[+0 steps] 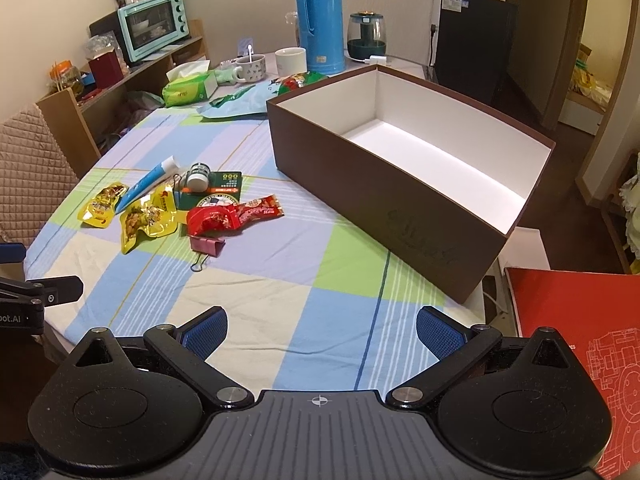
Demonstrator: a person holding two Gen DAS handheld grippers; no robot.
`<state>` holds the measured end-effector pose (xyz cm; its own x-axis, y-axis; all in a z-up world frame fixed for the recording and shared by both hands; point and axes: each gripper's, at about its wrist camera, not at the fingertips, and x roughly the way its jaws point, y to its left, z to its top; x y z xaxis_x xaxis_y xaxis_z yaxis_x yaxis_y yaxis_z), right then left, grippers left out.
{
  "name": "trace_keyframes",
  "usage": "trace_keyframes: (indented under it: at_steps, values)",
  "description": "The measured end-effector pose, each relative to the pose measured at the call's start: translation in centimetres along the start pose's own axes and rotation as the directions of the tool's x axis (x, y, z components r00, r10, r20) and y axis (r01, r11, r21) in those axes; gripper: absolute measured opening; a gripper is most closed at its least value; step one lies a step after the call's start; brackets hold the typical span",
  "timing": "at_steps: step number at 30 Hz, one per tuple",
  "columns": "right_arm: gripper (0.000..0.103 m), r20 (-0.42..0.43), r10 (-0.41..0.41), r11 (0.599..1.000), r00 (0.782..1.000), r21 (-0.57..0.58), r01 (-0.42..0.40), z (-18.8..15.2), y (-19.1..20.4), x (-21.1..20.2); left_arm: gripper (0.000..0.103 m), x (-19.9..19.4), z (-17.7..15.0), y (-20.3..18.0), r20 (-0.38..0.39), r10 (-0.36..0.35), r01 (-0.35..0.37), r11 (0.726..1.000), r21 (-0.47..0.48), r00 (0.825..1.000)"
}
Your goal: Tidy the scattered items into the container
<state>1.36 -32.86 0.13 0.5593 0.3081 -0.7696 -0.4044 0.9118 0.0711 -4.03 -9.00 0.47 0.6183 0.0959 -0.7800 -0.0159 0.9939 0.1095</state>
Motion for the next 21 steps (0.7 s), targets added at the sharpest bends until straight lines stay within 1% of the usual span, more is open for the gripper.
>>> trace_keyframes:
  at_steps: [8, 16, 21]
  values:
    - [0.103, 0.013, 0.025, 1.000, 1.000, 0.002, -0.025, 0.2, 0.1, 0.3, 0.100, 0.4, -0.2, 0.8, -0.009, 0.005, -0.005, 1.000, -0.019, 1.000]
    - [0.103, 0.032, 0.056, 0.998, 0.998, 0.009, -0.057, 1.4, 1.3, 1.6, 0.100, 1.9, 0.6, 4.0, -0.021, -0.005, 0.003, 0.999, -0.052, 1.000]
    - [0.103, 0.021, 0.068, 0.996, 0.997, 0.060, -0.069, 2.5, 1.6, 3.3, 0.100, 3.2, 1.6, 6.2, -0.027, -0.010, 0.009, 0.998, -0.059, 1.000]
